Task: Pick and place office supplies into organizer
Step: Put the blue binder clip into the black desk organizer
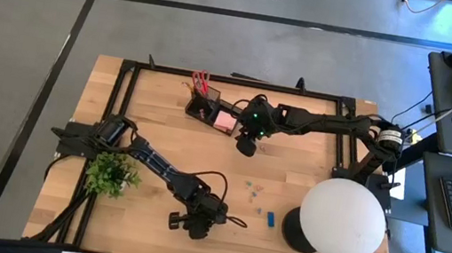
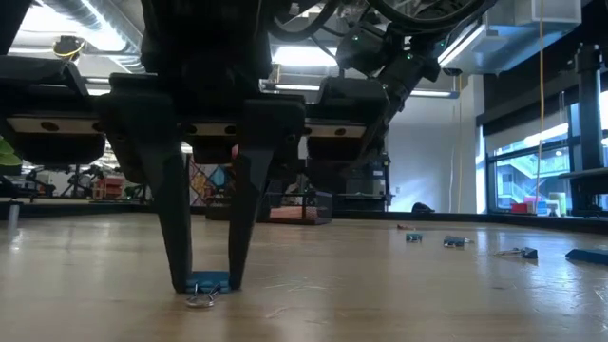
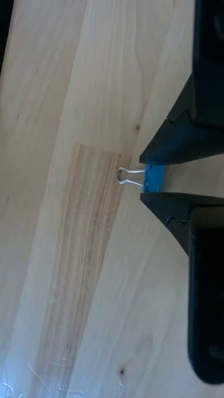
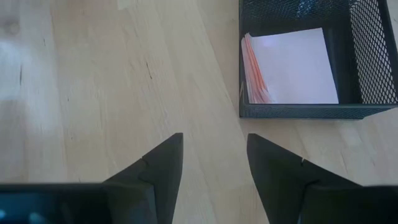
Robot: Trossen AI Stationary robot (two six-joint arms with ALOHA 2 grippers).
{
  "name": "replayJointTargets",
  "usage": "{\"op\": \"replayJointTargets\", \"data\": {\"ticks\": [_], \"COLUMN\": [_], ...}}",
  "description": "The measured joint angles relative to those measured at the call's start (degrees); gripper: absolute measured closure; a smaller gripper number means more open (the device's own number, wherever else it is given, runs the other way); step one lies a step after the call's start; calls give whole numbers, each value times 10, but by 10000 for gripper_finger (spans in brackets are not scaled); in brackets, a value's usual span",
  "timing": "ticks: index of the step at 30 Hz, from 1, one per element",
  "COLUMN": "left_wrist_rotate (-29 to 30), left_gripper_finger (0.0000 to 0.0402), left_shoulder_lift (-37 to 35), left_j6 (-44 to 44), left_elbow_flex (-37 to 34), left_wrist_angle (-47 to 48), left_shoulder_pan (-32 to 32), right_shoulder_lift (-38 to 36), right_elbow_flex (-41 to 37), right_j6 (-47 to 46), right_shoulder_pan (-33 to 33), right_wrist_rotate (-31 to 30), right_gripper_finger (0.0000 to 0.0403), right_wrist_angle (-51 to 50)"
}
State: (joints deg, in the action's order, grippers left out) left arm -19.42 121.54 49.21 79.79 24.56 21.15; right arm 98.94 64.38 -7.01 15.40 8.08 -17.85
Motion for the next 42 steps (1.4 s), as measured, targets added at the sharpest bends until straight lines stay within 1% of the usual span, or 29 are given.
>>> {"op": "replayJointTargets", "data": {"ticks": [12,16,18,23,27,32,37,39,42], "left_wrist_rotate": [-2,-21,-16,-1,-1,-3,-5,16,72], "left_gripper_finger": [338,338,338,338,339,339,339,339,339], "left_shoulder_lift": [0,0,-4,-33,-68,-114,-150,-167,-190], "left_j6": [-25,-64,-82,-105,-132,-190,-222,-225,-216], "left_elbow_flex": [0,-1,-1,-4,-3,-2,-14,-30,-52], "left_wrist_angle": [-2,-4,3,24,67,156,223,236,257], "left_shoulder_pan": [-4,-10,-13,-31,-52,-106,-183,-216,-263], "right_shoulder_lift": [0,0,0,0,0,0,0,0,0], "right_elbow_flex": [0,0,0,0,0,0,0,0,0], "right_j6": [0,0,1,2,3,2,-3,-3,-3], "right_shoulder_pan": [0,0,0,0,0,0,0,0,0], "right_wrist_rotate": [0,0,0,0,0,0,-1,-1,-1], "right_gripper_finger": [221,221,221,221,221,221,221,221,221], "right_wrist_angle": [0,0,0,0,-2,-4,-5,-7,-7]}}
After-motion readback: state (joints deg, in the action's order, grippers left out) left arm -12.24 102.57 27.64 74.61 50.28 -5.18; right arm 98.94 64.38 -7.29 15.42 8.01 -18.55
